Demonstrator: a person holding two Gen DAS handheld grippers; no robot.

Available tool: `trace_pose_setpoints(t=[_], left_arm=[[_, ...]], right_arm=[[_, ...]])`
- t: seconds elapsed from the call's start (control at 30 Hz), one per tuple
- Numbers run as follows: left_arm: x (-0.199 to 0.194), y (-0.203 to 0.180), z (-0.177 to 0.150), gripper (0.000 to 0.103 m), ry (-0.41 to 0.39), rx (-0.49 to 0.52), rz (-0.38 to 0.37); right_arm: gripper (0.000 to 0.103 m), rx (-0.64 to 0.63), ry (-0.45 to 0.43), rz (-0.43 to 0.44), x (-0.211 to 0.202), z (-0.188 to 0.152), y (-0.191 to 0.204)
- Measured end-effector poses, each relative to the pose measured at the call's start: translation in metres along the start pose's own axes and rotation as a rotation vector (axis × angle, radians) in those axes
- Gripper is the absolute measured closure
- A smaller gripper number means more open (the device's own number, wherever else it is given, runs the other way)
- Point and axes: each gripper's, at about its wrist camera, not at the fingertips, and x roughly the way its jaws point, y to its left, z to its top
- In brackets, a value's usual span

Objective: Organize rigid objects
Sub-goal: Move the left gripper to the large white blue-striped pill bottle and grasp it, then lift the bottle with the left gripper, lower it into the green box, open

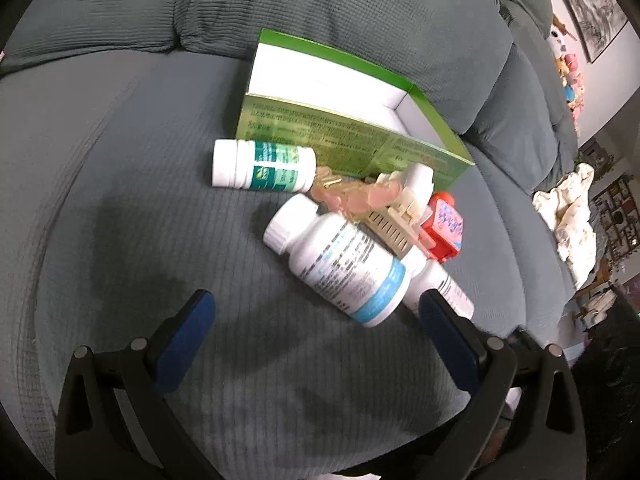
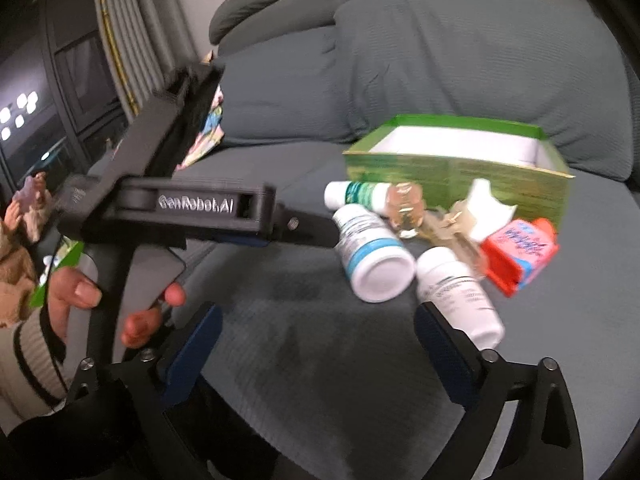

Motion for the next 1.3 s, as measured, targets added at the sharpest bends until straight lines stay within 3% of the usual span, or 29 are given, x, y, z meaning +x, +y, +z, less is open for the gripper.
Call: trace_pose_setpoints(t=[0.1,0.23,0.33,0.5,0.57,0.6,0.63,0.83,1.17,1.3], left_arm=[[0.006,0.002,0.004,0.009,-0.009,0.032,0.019],[0.015,0.005,0.012,0.012,-0.025,0.091,0.028],[0.024,0.010,0.017,0.019,-0.013,0.104,0.001],[0.036,0.018,0.030,0.020,-0.018,0.116,-0.046],[0.041,0.020,0.035,0.023,-0.017,0.125,-0.070],[0.043,0.021,0.037,0.030,-0.011,0.131,-0.083],[0.046,0.022,0.038,0.034,0.004,0.131,-0.098],[0.054,0.031,0.041,0.034,0.040,0.137,-0.166],[0.047,0.033,0.038,0.034,0.027,0.149,-0.171],[0.031,0.023,0.036,0.035,-0.014,0.162,-0.158]], right_arm=[[0.020,0.014,0.032,-0.002,0.020,0.000,-0.004],[0.025,0.020,0.048,-0.072,0.038,-0.002,-0.010],[0.029,0.018,0.046,-0.114,0.044,-0.004,-0.010],[0.038,0.021,0.047,-0.169,0.053,-0.001,-0.012],[0.045,0.047,0.051,-0.165,0.057,0.002,-0.016],[0.047,0.059,0.055,-0.163,0.058,0.002,-0.018],[0.047,0.072,0.060,-0.160,0.060,0.002,-0.020],[0.048,0.080,0.073,-0.124,0.066,0.002,-0.022],[0.049,0.050,0.073,-0.111,0.066,0.003,-0.020],[0.049,0.050,0.063,-0.094,0.059,0.002,-0.018]])
